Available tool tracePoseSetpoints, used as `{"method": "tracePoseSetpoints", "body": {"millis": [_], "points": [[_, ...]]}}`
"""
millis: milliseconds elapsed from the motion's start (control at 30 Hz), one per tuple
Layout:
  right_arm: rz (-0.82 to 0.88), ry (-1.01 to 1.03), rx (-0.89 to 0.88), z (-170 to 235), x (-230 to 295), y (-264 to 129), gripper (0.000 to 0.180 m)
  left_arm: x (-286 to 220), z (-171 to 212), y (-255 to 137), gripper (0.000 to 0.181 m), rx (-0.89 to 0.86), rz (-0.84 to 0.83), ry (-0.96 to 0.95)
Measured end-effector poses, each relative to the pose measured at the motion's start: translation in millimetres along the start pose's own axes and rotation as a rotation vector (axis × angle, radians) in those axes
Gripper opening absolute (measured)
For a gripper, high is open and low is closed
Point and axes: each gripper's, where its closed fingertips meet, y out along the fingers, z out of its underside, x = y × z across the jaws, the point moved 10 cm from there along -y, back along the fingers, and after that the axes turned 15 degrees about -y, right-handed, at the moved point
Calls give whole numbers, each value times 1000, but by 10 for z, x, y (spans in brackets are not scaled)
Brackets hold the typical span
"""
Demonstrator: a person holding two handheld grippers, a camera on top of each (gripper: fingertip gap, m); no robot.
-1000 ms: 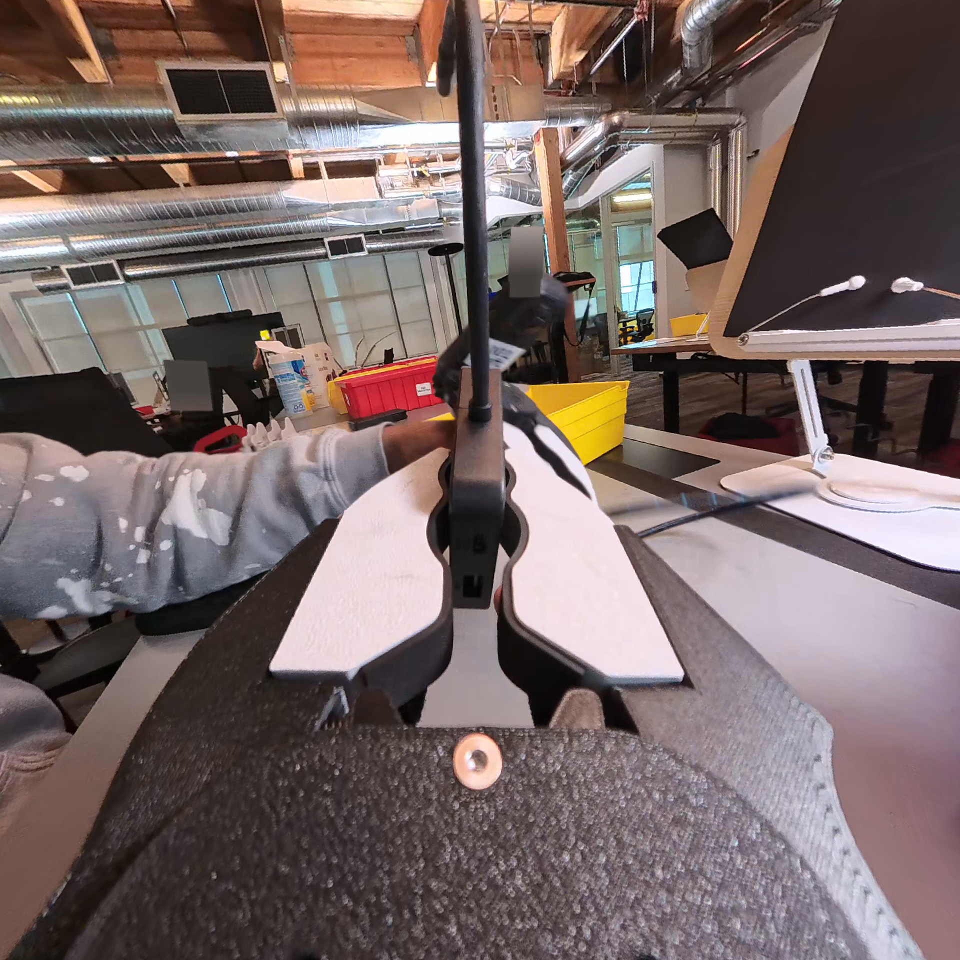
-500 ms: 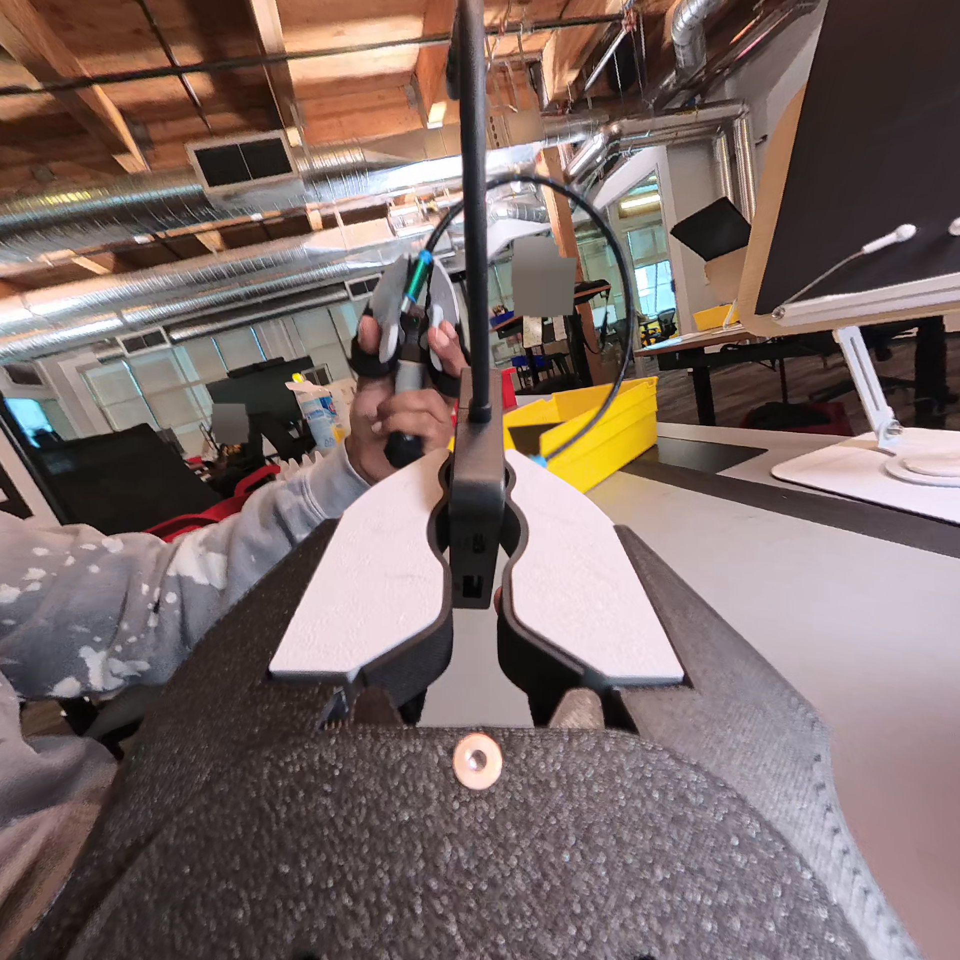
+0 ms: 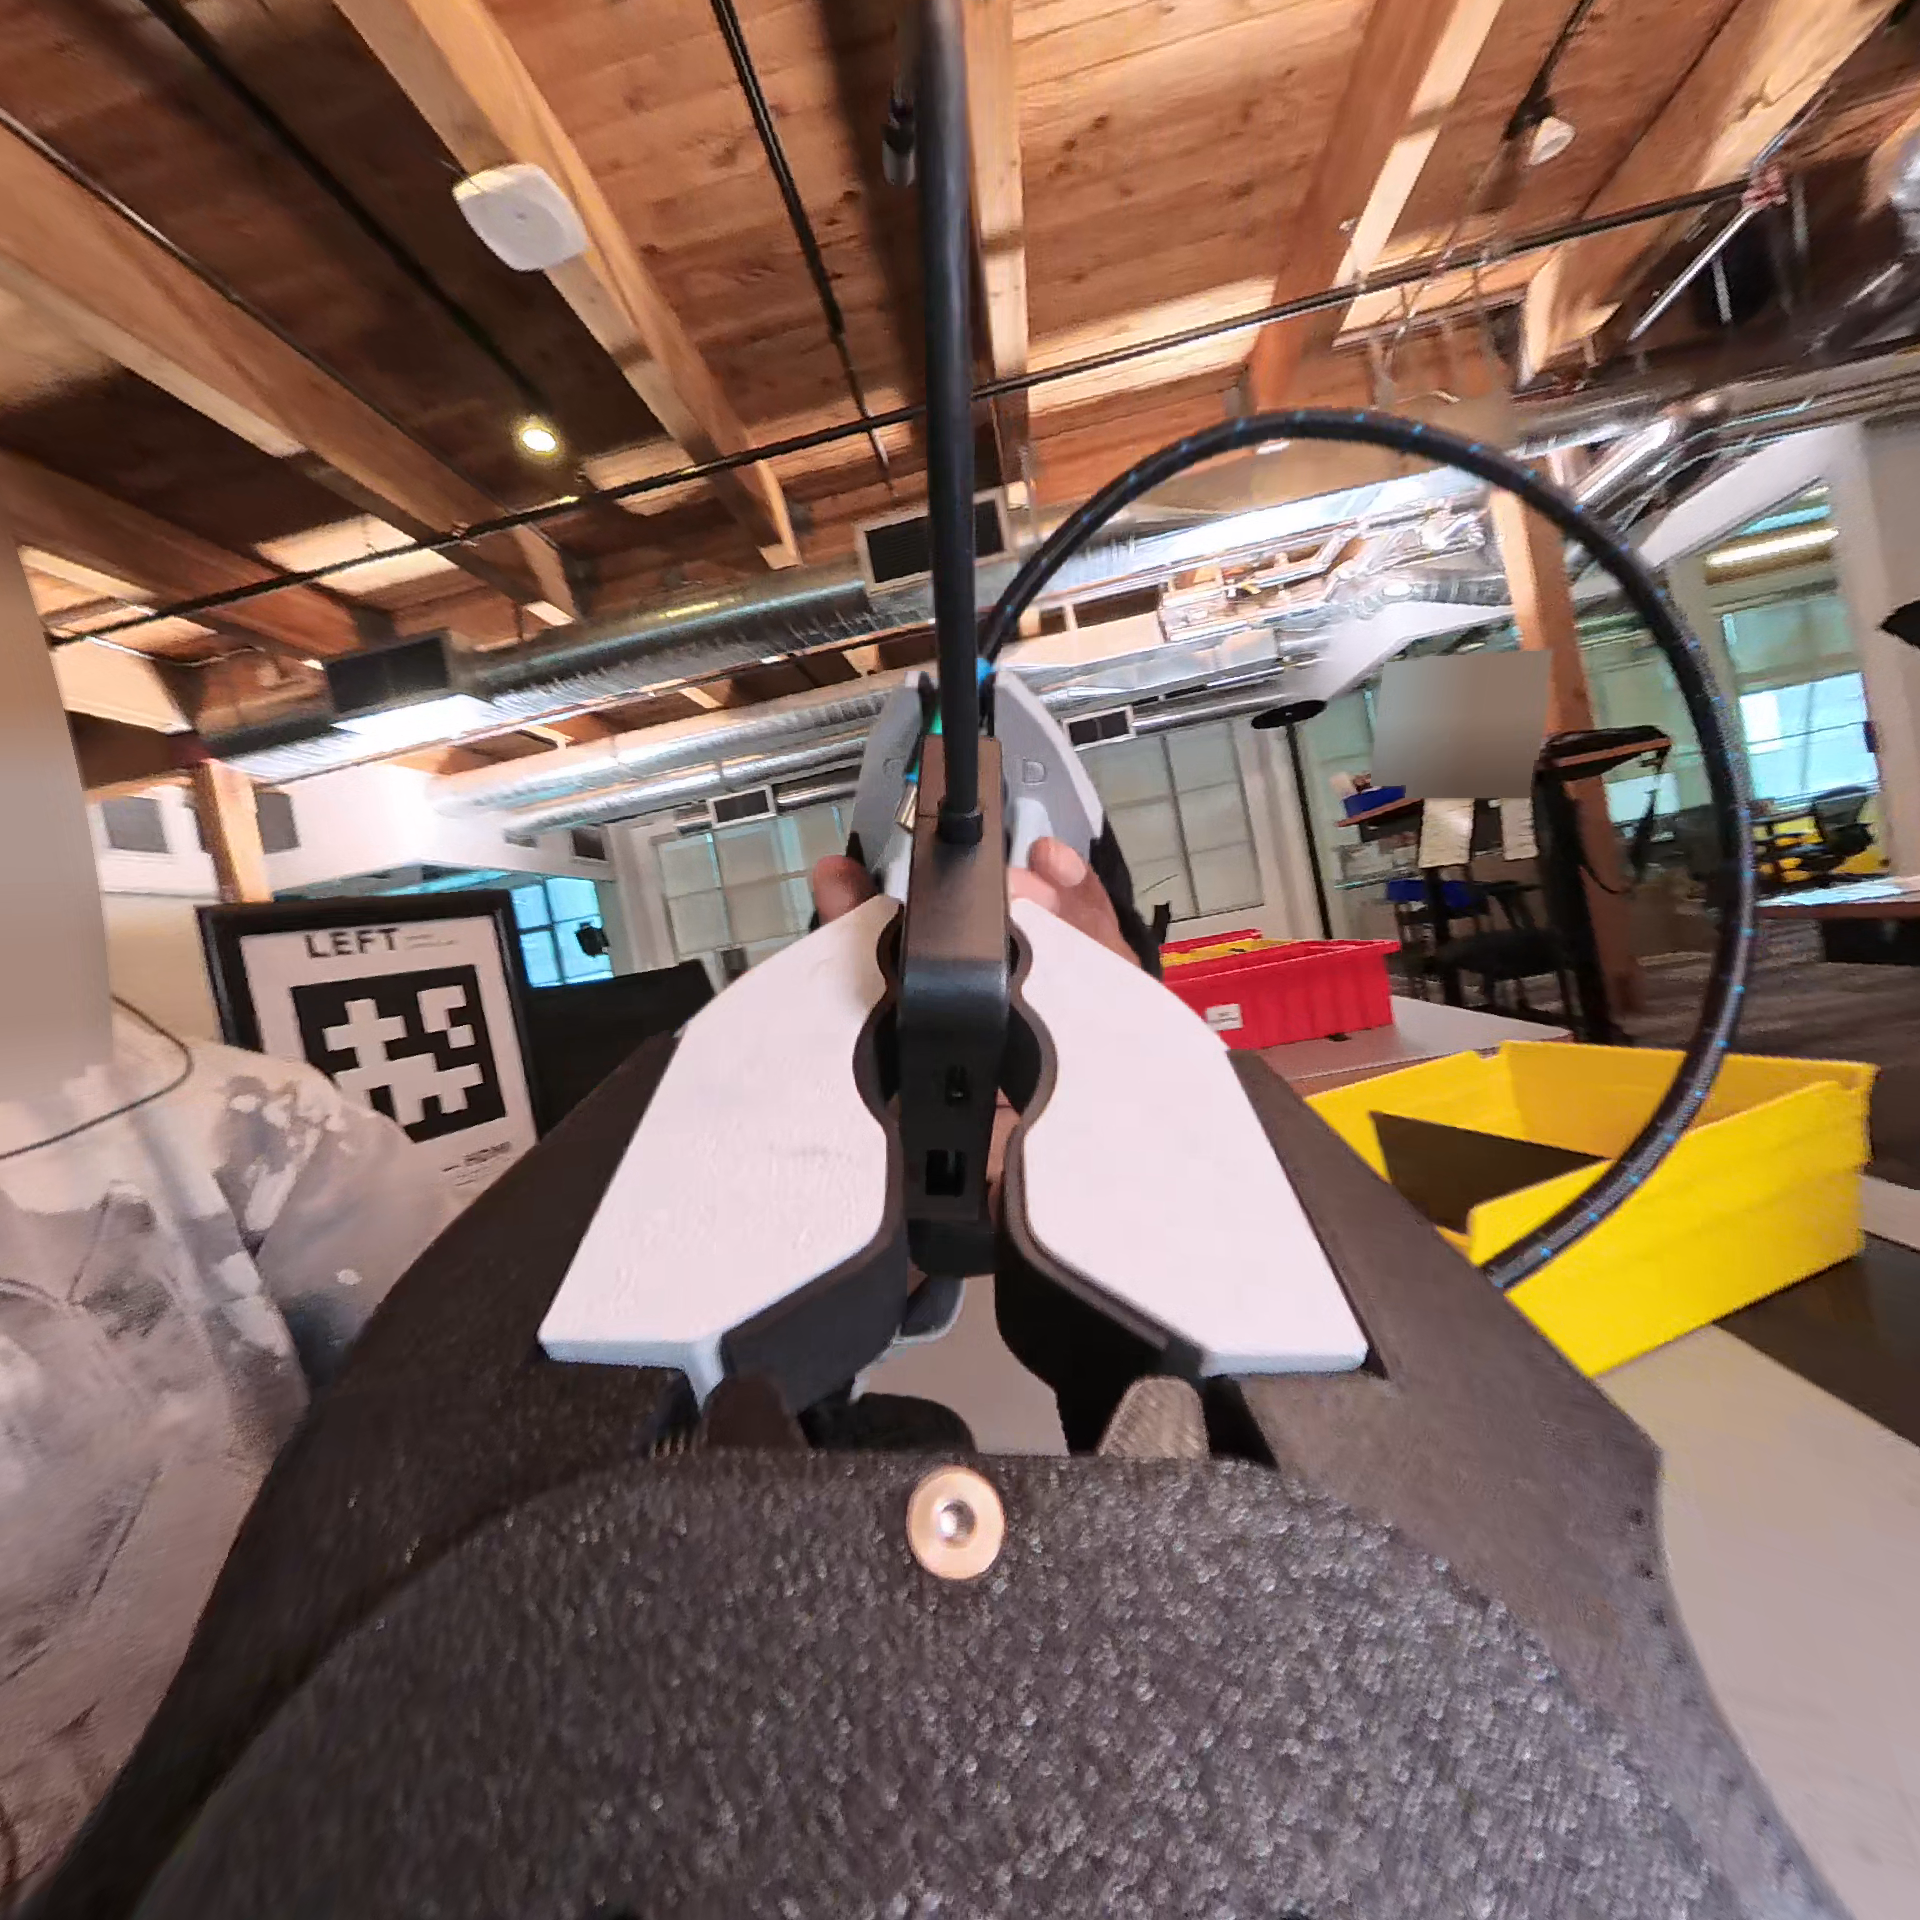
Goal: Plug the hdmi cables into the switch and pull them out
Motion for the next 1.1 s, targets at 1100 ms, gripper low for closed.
{"method": "tracePoseSetpoints", "body": {"millis": [1100], "points": [[-142, 155, -48, 84, -49, -316, 14, 95, 352, 78, 17, 99, -140, 227]]}}
